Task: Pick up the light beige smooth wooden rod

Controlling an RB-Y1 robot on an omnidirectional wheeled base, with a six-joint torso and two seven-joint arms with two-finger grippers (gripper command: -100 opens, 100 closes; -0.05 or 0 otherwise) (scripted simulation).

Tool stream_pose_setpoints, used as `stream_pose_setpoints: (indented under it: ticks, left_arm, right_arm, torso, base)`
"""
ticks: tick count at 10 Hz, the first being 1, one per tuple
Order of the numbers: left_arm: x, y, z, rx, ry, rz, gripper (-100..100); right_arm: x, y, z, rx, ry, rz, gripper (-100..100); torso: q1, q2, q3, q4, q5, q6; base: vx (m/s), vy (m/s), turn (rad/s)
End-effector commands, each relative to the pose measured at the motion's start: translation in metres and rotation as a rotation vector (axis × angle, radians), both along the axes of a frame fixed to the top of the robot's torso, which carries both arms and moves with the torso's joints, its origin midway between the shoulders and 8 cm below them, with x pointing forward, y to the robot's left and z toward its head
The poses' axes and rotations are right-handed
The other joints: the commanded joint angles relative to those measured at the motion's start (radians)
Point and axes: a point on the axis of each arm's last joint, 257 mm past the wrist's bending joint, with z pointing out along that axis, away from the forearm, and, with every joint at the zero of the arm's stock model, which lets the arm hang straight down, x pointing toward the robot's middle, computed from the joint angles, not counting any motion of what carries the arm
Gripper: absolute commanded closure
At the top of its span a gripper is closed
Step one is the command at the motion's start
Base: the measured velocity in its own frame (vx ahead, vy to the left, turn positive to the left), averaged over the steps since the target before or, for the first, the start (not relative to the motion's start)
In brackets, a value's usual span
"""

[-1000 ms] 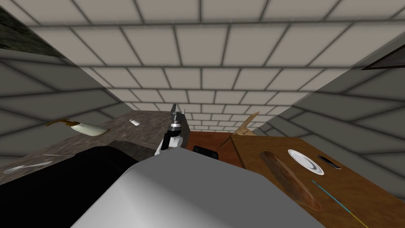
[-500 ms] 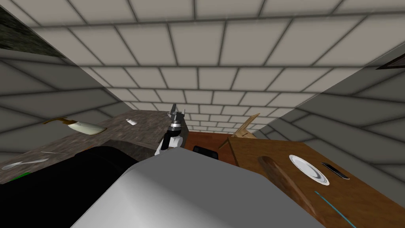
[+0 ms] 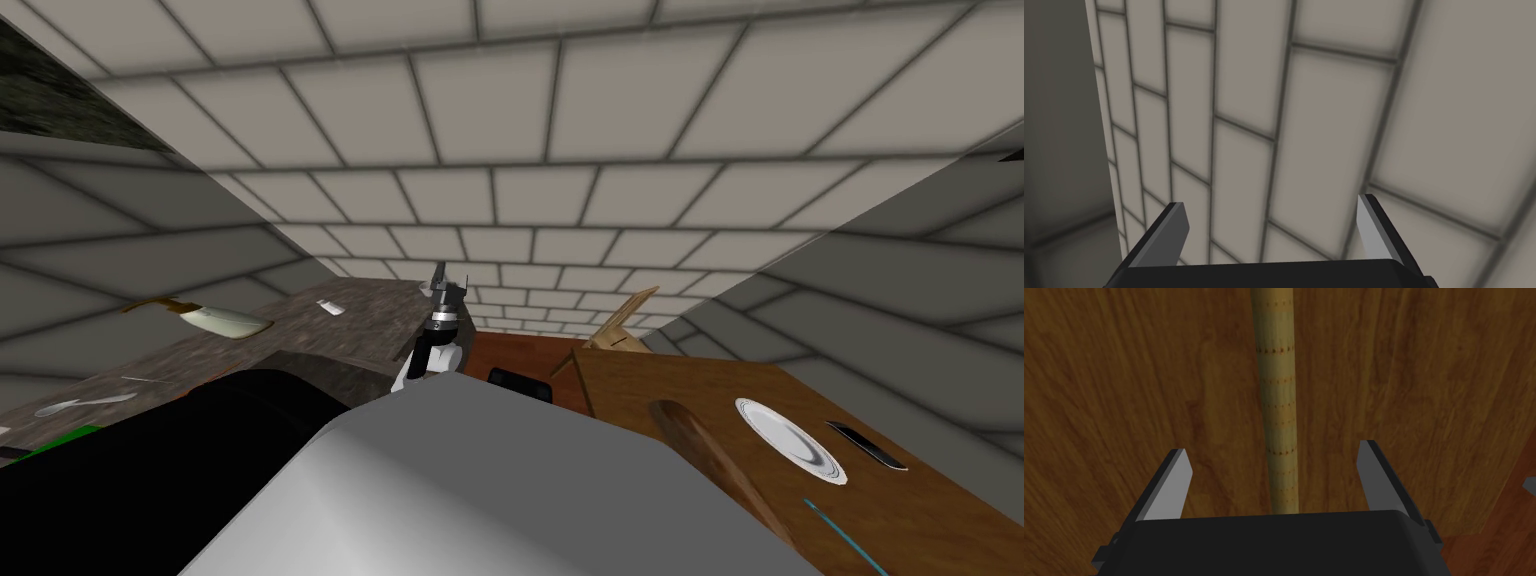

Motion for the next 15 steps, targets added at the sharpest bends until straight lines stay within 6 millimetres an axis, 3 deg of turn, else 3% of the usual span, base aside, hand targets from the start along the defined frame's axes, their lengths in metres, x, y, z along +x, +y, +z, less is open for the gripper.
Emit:
stream_pose_setpoints:
  ticks: [1, 4, 5, 9, 10, 11, 14, 15]
  left_arm:
    - [0.0, 0.0, 0.0, 0.0, 0.0, 0.0, 0]
    - [0.0, 0.0, 0.0, 0.0, 0.0, 0.0, 0]
    - [0.0, 0.0, 0.0, 0.0, 0.0, 0.0, 0]
    - [0.0, 0.0, 0.0, 0.0, 0.0, 0.0, 0]
    - [0.0, 0.0, 0.0, 0.0, 0.0, 0.0, 0]
    - [0.0, 0.0, 0.0, 0.0, 0.0, 0.0, 0]
    - [0.0, 0.0, 0.0, 0.0, 0.0, 0.0, 0]
    - [0.0, 0.0, 0.0, 0.0, 0.0, 0.0, 0]
  right_arm:
    - [0.002, 0.001, -0.007, -0.002, 0.0, -0.006, -100]
    - [0.003, 0.004, -0.013, -0.003, -0.001, -0.015, -100]
    - [0.003, 0.004, -0.014, -0.003, 0.0, -0.014, 100]
    - [0.003, 0.004, -0.014, -0.003, 0.0, -0.014, 100]
    - [0.002, 0.004, -0.014, -0.003, 0.0, -0.014, 0]
    - [0.002, 0.001, -0.007, -0.002, 0.0, -0.006, 100]
    - [0.002, -0.001, 0.0, -0.001, 0.003, 0.002, 100]
    - [0.002, -0.002, 0.0, -0.001, 0.002, 0.002, 0]
  torso:
    - [0.0, 0.0, 0.0, 0.0, 0.0, 0.0]
    - [0.0, 0.002, 0.001, 0.0, 0.0, 0.0]
    - [0.001, 0.001, 0.001, 0.0, 0.0, 0.0]
    - [0.0, -0.001, -0.001, 0.0, 0.0, 0.0]
    - [0.0, -0.001, -0.001, 0.0, 0.0, 0.0]
    - [0.0, -0.001, -0.001, 0.0, 0.0, 0.0]
    - [0.002, -0.004, -0.002, -0.001, 0.001, 0.0]
    - [0.002, -0.003, -0.002, -0.001, 0.0, 0.0]
  base:
    - [-0.044, -0.017, 0.07]
    - [-0.034, -0.014, 0.036]
    - [0.0, 0.0, 0.0]
    - [0.0, 0.0, 0.0]
    - [0.0, 0.0, 0.0]
    - [0.033, 0.014, -0.076]
    - [0.04, 0.017, -0.049]
    - [0.0, 0.0, 0.0]
